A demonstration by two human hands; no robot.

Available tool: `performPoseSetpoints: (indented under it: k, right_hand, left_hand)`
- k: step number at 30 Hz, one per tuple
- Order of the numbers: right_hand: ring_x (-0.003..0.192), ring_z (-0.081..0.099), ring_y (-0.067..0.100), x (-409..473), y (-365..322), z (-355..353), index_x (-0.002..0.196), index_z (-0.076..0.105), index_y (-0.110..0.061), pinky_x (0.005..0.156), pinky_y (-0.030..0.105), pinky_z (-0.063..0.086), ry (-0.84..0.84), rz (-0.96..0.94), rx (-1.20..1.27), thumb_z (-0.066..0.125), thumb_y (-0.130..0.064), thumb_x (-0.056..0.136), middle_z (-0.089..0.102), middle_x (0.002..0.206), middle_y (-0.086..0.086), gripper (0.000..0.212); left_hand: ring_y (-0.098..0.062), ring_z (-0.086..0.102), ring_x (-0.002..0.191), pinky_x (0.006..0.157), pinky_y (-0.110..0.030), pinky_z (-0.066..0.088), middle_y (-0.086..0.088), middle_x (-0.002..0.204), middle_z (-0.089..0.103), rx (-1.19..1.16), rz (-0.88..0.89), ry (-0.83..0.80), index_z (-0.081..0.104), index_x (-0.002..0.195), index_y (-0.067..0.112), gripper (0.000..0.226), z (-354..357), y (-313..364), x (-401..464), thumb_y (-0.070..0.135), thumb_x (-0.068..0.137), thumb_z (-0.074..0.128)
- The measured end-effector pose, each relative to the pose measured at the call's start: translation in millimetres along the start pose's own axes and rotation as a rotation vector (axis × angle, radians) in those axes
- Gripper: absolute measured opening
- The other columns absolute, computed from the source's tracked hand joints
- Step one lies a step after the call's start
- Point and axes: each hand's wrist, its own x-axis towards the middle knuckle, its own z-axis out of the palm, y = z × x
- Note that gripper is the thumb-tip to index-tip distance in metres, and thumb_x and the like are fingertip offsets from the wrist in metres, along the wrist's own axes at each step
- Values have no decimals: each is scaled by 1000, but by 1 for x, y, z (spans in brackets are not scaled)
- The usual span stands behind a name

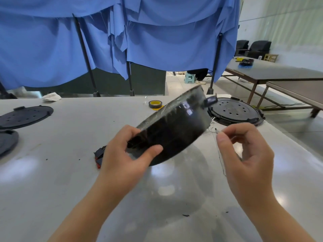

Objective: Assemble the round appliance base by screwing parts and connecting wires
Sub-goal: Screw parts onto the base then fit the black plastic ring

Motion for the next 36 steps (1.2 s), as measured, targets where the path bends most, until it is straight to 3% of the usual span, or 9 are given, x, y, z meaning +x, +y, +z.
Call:
performPoseSetpoints:
  k: [2,5,7,10,17,24,28,32,36]
  right_hand:
    - [76,57,17,-3,0,4,84,59,-22,70,28,47,-52,21,28,61,-19,85,60,79,-10,4]
    - [79,61,17,-6,-1,13,83,62,-21,72,23,50,-133,85,69,66,-12,86,63,81,-8,10]
    - [80,64,14,-5,-5,18,82,64,-21,73,19,51,-160,122,122,68,-6,85,66,81,-7,15]
    - [80,67,11,4,-17,24,83,68,-17,73,16,52,-164,160,240,68,-5,85,70,82,-4,12]
    - [79,70,18,17,-37,33,81,70,-17,77,30,58,-110,310,409,66,-8,86,73,80,3,11]
    - [73,71,15,17,-41,33,79,69,-13,70,24,57,-78,411,455,63,-7,88,72,74,2,12]
    - [73,72,15,16,-44,29,72,72,-13,67,20,56,-64,493,483,65,-8,85,73,75,4,15]
    - [76,73,17,13,-41,20,79,74,-11,63,21,57,-58,686,488,65,-12,85,75,80,6,11]
    - [82,73,22,4,-27,10,86,70,-1,66,26,60,-24,972,629,63,-10,87,75,88,12,11]
  left_hand:
    - [-1,56,57,57,-10,43,14,61,61,-124,-75,43,60,70,28,27,-4,3,4,25,67,87]
    - [-14,67,67,64,-29,54,3,71,70,-300,-162,63,66,78,27,20,-11,6,7,33,64,78]
    - [-17,70,72,66,-32,56,-1,77,73,-369,-184,52,68,80,24,20,-13,8,8,32,64,77]
    - [-20,71,76,66,-27,58,-4,81,74,-431,-204,33,69,81,22,19,-14,8,8,29,65,77]
    - [-19,71,73,64,-23,56,-5,81,75,-476,-204,21,70,80,23,18,-12,8,7,29,66,78]
    - [-15,71,72,63,-18,54,-1,79,75,-469,-188,17,70,80,26,20,-9,12,5,28,64,82]
    - [-17,71,73,65,-25,56,-2,78,74,-416,-174,14,69,80,26,27,-9,15,3,33,61,88]
    - [-11,67,69,64,-18,54,4,73,71,-300,-127,22,65,78,27,28,-5,17,0,40,59,81]
    - [1,55,62,60,-5,40,19,63,59,-103,28,12,55,70,25,31,9,12,-10,16,70,85]
